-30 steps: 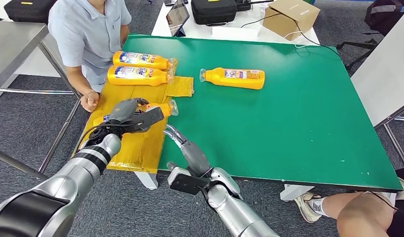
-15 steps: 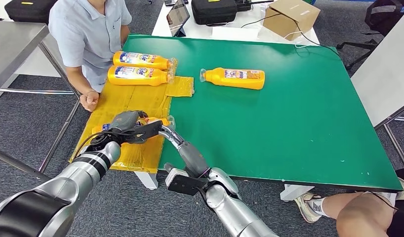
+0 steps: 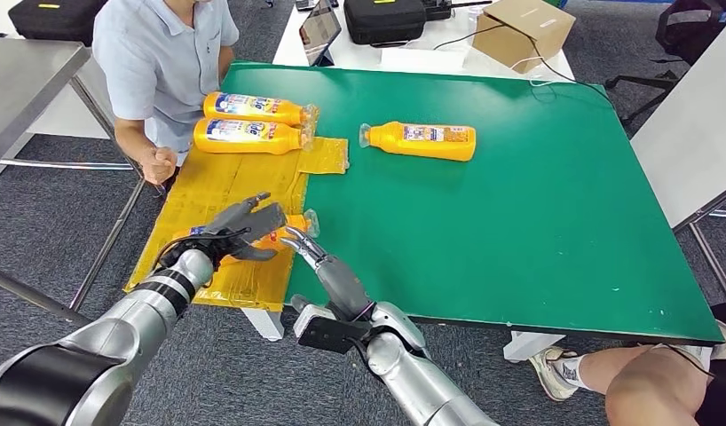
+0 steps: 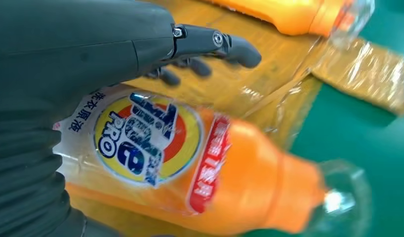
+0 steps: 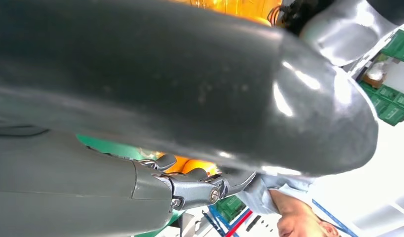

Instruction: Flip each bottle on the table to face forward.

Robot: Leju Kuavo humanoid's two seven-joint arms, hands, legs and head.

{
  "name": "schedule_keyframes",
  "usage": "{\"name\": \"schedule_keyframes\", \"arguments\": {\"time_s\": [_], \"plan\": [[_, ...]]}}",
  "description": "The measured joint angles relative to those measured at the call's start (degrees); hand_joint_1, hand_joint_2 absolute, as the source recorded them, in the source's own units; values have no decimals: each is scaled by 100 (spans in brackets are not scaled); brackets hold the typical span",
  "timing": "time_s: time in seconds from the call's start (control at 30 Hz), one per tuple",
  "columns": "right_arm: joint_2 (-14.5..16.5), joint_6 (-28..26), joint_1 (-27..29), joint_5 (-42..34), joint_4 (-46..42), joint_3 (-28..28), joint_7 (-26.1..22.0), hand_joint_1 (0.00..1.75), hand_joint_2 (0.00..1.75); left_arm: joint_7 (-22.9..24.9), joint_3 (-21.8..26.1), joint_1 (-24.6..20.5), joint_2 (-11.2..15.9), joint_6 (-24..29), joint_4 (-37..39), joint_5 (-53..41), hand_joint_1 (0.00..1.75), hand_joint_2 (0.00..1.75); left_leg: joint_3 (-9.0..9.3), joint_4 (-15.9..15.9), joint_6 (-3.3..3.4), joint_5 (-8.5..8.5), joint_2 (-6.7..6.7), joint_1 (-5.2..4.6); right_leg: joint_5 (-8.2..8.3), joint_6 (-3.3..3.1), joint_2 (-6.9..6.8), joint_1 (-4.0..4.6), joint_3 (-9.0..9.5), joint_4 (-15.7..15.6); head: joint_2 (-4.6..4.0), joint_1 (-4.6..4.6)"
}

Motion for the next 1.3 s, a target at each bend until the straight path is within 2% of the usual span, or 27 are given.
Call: {"name": "schedule_keyframes", "arguments": {"time_s": [0.13, 0.3, 0.4, 0.53, 0.67, 0.77, 0.9, 1.0, 1.1, 1.17, 1.3], "plan": [[19, -51, -67, -69, 115, 29, -96, 0, 0, -270, 577, -22, 2, -480, -1, 745, 0, 175, 1, 0, -1, 1, 0, 0, 0, 0, 0, 0, 0, 1, 0, 0], [46, -108, -143, -148, 284, 51, -202, 0, 0, -383, 1284, -27, 53, -788, -4, 1516, 0, 175, 1, 0, -1, 2, 1, 0, 0, 0, 0, 0, -1, 5, 0, 1], [54, -153, -166, -163, 356, 52, -240, 0, 0, -469, 1671, -25, 96, -722, -23, 1856, 0, 175, 1, 0, -1, 2, 1, 0, 0, 0, 0, 0, -2, 6, 0, 0], [54, -271, -177, -174, 411, 56, -278, 0, 0, -934, 2124, 15, 152, -480, -177, 2419, 0, 175, 1, 0, -2, 1, 1, 1, 0, -1, 1, 1, -4, 6, 0, 0], [31, -911, -150, 28, 395, 76, -287, 0, 175, -1400, 2593, 267, 110, -153, -706, 3317, 0, 175, 1, 0, -2, 1, 3, 0, -1, -1, 1, 0, -6, 5, 0, 0], [-80, -1651, -34, 322, 173, 87, -135, 0, 175, -1517, 2744, 790, -36, 354, -1650, 3936, 0, 175, 1, 0, -2, 1, 3, -1, -1, -1, 1, -2, -6, 3, 0, 0], [-292, -2125, 108, 669, -189, 81, 163, 0, 175, -1578, 2758, 1506, -193, 775, -2882, 4299, 0, 175, -1, 0, -1, -1, 2, -2, -2, -2, 1, -2, -7, 0, 0, 1], [-516, -2431, 257, 1297, -493, 21, 767, 0, 175, -1673, 2698, 2075, -293, 1047, -3831, 4491, 0, 175, -1, 0, 0, -3, 4, -4, -2, -2, 1, -4, -6, -2, 0, 0], [-871, -2359, 425, 2159, -784, -184, 1711, 0, 175, -1669, 2609, 2806, -407, 1251, -4890, 4658, 0, 175, -1, 0, 0, -6, 2, -5, -3, -1, 1, -5, -7, -6, 0, -1], [-1147, -2141, 486, 2529, -890, -461, 2145, 0, 175, -1605, 2552, 3289, -489, 1298, -5559, 4736, 0, 175, -3, 0, 1, -6, 0, -6, -3, -1, 0, -6, -8, -9, 0, 1], [-1508, -1869, 465, 2801, -912, -1054, 2355, 0, 175, -1474, 2396, 3835, -597, 1291, -6373, 4769, 0, 175, -6, 0, 1, -6, -3, -7, -2, 0, -1, -6, -7, -9, 0, 1]]}}
